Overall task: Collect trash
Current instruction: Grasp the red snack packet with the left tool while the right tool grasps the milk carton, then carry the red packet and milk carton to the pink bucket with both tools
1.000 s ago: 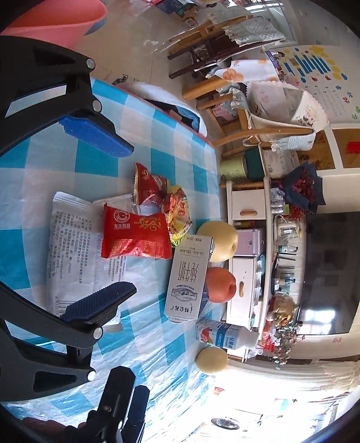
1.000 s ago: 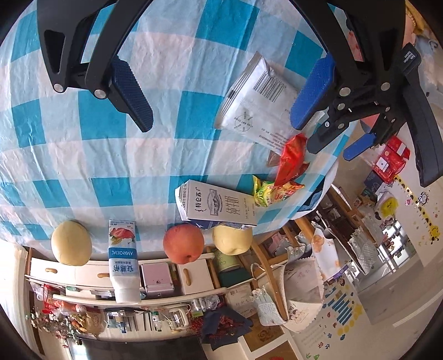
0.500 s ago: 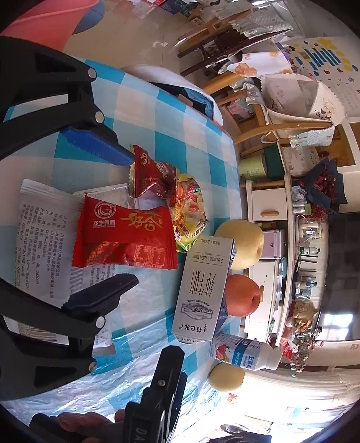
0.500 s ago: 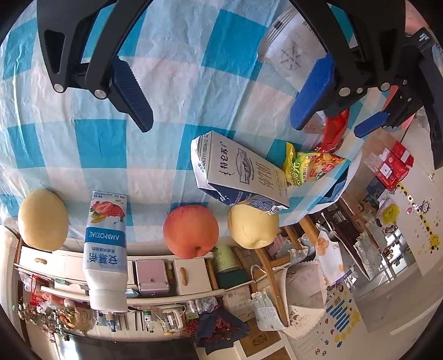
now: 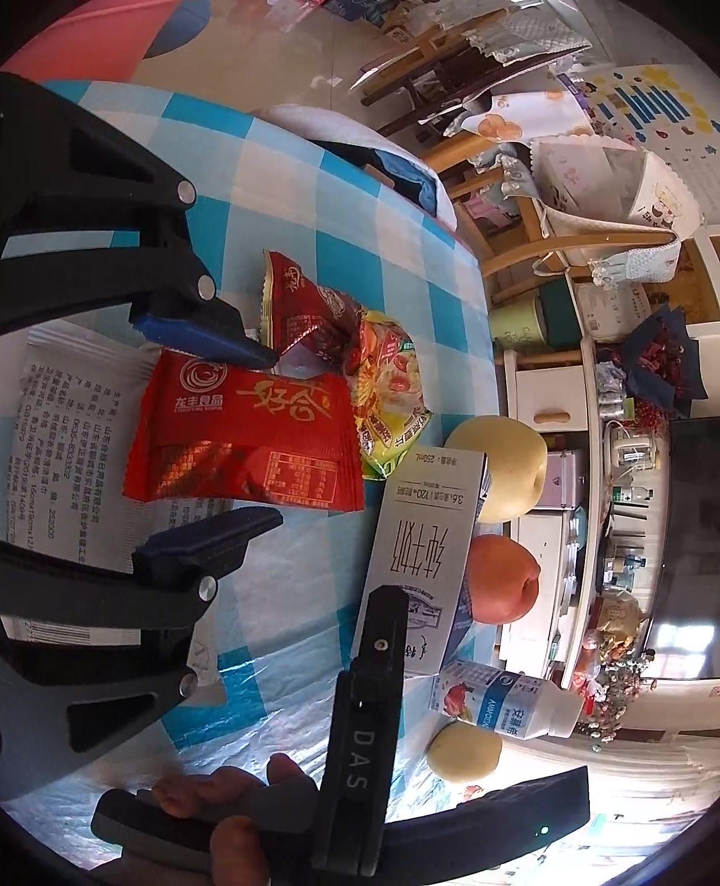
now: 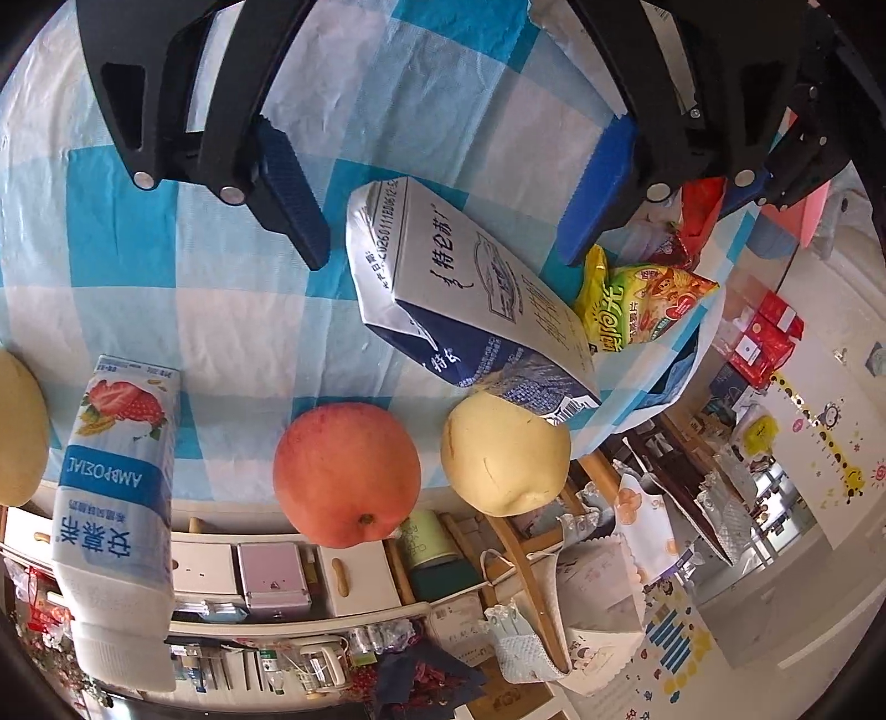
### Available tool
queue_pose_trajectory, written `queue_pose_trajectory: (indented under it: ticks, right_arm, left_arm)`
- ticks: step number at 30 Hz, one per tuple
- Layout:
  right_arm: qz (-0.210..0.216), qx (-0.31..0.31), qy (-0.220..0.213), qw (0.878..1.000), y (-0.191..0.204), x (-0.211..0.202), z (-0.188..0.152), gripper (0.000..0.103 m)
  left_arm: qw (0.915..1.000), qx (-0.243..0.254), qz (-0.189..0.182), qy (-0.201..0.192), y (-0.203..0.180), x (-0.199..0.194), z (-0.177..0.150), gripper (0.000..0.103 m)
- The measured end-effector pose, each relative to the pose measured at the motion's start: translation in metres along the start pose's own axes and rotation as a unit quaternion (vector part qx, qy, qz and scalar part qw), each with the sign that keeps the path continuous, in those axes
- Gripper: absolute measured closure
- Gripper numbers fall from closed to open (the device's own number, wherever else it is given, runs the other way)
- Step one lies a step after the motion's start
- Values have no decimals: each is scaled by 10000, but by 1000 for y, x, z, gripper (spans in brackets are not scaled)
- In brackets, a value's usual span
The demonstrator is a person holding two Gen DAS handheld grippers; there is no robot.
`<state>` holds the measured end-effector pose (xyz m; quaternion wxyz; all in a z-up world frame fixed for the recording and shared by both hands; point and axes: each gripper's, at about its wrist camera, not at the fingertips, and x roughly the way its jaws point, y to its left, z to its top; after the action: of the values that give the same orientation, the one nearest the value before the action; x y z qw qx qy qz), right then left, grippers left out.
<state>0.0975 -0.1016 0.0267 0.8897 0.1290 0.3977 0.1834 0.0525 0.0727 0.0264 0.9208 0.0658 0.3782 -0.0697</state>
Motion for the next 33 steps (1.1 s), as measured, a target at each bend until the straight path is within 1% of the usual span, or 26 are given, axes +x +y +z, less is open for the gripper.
queue_pose_trajectory:
  ticks: [3,4,9,12,14,15,17,20,22,26,33]
  right_arm:
    - [26,-77,13,10000,3,3,3,21]
    - [59,-73,16,10000,4,4,4,23]
    - [177,-97,46,9998,7,10,9,28]
    - [231,-132,85,9996,9,13,9,41]
    - [263,-201,107,9994,12,14,10,52]
    - [276,-254,100,9992,14,13,9,53]
    - [256,-399,94,9988,21,12,8,59]
    - [138,-668,117,9976,35,12,4,67]
    - [24,-806,100,9967,44,13,0,71]
    - [-234,-968,111,9950,54,10,-11,80]
    - [-585,-857,67,9946,53,-8,-27,81]
  left_arm:
    - [10000,3,2,-24,0,0,-1,53]
    - [10000,-5,0,-22,0,0,-1,55]
    - [10000,5,0,-39,-2,1,-2,57]
    - [10000,12,3,-56,-3,1,-2,58]
    - [10000,23,-3,-70,-4,0,-2,58]
    - [10000,32,-4,-78,-4,0,-2,58]
    - [9999,44,-8,-91,-6,-1,-3,59]
    - [9999,58,-16,-122,-6,-5,-4,59]
    - [9999,57,-19,-161,-5,-8,-6,59]
    - [9995,58,-9,-306,-3,-19,-9,60]
    - [9980,15,66,-623,2,-43,-13,60]
